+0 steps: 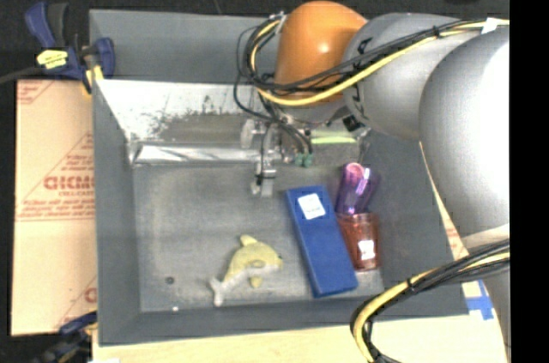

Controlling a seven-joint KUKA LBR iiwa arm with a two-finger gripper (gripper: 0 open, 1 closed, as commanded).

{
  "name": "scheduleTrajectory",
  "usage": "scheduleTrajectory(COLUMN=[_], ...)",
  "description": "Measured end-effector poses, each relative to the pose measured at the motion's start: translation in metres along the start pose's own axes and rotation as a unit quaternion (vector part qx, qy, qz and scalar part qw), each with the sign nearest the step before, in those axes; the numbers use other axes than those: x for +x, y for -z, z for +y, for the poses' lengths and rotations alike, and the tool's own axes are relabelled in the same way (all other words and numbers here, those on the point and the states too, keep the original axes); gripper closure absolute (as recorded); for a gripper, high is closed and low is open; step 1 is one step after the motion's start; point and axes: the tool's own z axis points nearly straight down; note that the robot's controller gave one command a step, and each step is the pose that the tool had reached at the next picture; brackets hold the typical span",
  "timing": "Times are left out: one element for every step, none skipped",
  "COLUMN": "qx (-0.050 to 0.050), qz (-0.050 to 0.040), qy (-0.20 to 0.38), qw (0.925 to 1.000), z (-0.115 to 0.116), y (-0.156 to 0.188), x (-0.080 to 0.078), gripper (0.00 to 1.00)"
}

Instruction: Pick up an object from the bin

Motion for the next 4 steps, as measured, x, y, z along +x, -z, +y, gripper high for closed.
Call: scheduleTrajectory(qx=[0.0, 0.0, 0.0, 0.0], qz=[-0.0035, -0.002, -0.0032, -0.0054], qy=[0.0, 0.033, 0.066, 0.076], qw=[1.0, 0.9995, 0.9978, 0.9971], z=[0.0, -0.032, -0.046, -0.039], y=[0.006, 0.028, 0.035, 0.018], x=[-0.001, 0.069, 0.075, 0.123], gripper=[0.0, 0.0, 0.0, 0.0])
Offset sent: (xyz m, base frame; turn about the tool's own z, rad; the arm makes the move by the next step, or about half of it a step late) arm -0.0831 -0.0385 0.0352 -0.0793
